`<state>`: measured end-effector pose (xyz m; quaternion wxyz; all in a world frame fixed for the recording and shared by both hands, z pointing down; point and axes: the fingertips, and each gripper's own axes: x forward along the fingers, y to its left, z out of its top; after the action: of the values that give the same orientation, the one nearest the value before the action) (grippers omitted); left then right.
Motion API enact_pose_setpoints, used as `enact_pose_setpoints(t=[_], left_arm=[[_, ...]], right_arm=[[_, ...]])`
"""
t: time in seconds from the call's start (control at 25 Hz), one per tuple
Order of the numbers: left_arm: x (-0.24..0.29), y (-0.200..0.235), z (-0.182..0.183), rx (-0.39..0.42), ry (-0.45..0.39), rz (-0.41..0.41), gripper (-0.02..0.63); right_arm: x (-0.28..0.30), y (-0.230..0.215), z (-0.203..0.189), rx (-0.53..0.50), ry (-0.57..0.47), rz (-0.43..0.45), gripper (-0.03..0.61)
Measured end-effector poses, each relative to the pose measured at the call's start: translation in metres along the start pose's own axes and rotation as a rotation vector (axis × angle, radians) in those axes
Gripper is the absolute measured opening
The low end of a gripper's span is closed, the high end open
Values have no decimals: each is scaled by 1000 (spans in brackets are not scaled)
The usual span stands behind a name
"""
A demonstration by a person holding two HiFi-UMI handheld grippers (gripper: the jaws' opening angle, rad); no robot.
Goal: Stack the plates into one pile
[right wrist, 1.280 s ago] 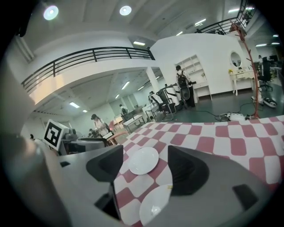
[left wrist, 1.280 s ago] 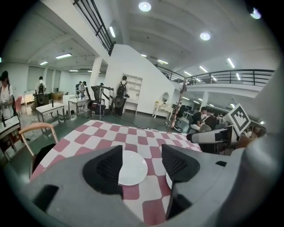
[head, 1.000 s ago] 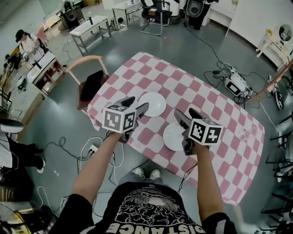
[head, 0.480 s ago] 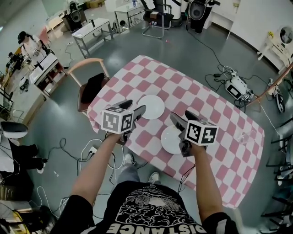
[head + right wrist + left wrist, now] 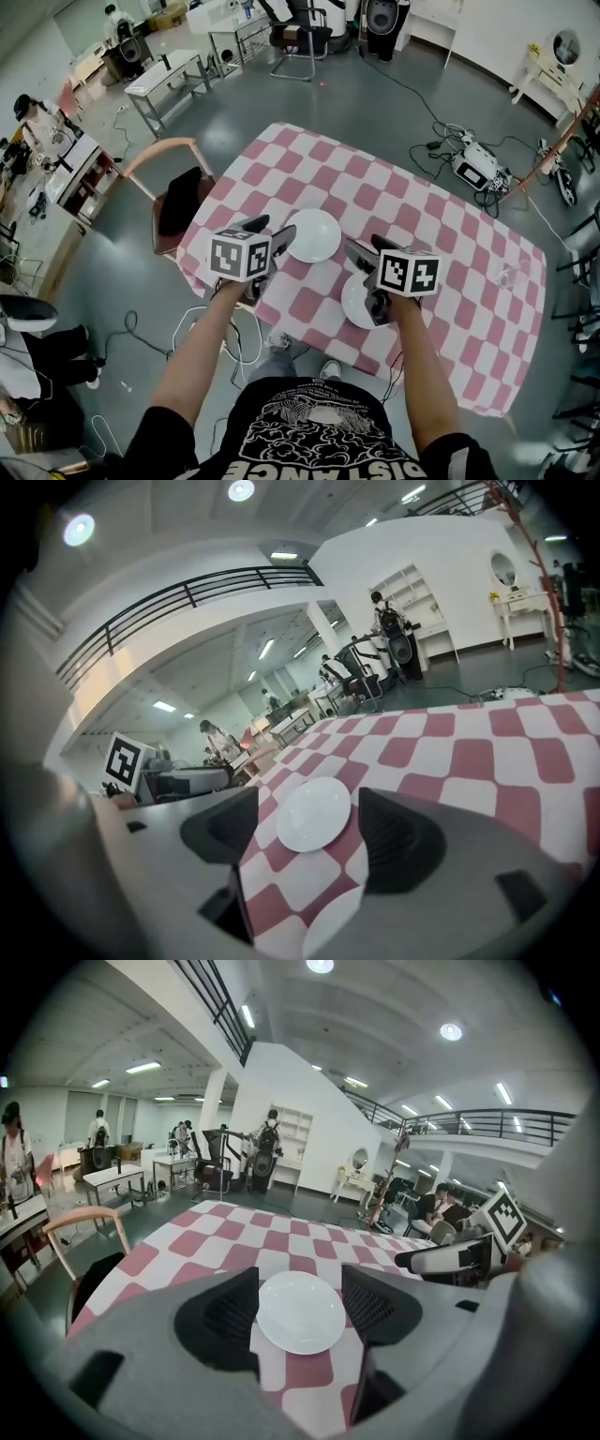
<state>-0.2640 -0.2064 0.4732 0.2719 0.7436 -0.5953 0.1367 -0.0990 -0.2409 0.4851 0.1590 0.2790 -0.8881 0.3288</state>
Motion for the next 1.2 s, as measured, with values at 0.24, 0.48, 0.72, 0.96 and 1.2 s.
enact_pose_setpoints(t=[0.24,0.48,0.72,0.96,1.2], left_arm=[[27,27,-3,27,81,-96,284],[58,46,-16,48,175,-209,288],[78,58,-30,72,276,-314,290],[96,59,-50,58,387,-436,294],[108,60,-65,7,476,-521,293]], right_arm=[[27,-8,-10,89,11,-68,328],[53,-18,-23,171,32,-133,328],[70,-22,-42,252,46,-197,327],[82,-23,-55,315,58,-238,327],[93,-23,-74,385,106,-269,328]])
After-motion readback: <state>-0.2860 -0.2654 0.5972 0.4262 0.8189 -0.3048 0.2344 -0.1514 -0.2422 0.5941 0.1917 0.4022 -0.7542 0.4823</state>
